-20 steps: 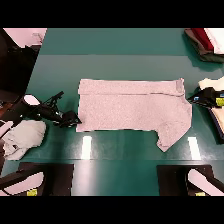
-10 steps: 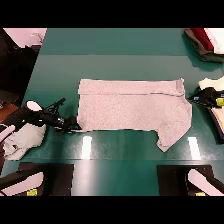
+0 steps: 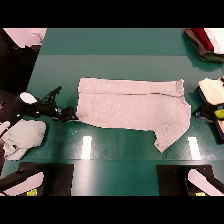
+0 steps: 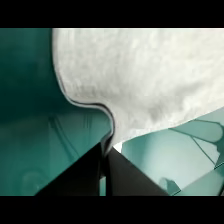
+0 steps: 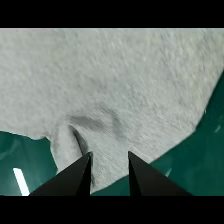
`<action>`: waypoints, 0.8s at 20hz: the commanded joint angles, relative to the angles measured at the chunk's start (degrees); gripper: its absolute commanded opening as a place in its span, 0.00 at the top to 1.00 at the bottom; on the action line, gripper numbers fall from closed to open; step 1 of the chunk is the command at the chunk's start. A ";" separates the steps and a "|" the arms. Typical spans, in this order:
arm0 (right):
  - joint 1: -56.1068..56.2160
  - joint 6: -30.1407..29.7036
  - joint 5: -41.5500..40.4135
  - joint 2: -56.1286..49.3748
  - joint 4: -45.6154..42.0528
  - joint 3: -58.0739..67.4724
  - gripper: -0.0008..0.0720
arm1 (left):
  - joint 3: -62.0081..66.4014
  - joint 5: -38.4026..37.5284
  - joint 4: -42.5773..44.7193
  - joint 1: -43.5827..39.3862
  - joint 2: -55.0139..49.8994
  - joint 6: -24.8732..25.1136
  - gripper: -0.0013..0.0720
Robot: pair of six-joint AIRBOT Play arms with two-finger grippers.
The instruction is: Fold the shirts.
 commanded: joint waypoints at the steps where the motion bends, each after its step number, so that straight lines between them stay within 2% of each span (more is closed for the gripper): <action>1: -2.05 2.25 -2.14 0.02 -3.98 -9.64 0.62 | 2.71 0.04 -0.57 0.02 2.03 0.00 0.95; 7: -8.13 2.34 -8.44 0.02 3.08 -23.47 0.62 | 2.89 -0.11 -0.59 0.02 2.01 -0.02 0.95; 16: -8.04 2.25 -14.75 0.02 8.37 -25.55 0.64 | 2.89 -0.13 -0.59 0.02 2.01 0.02 0.95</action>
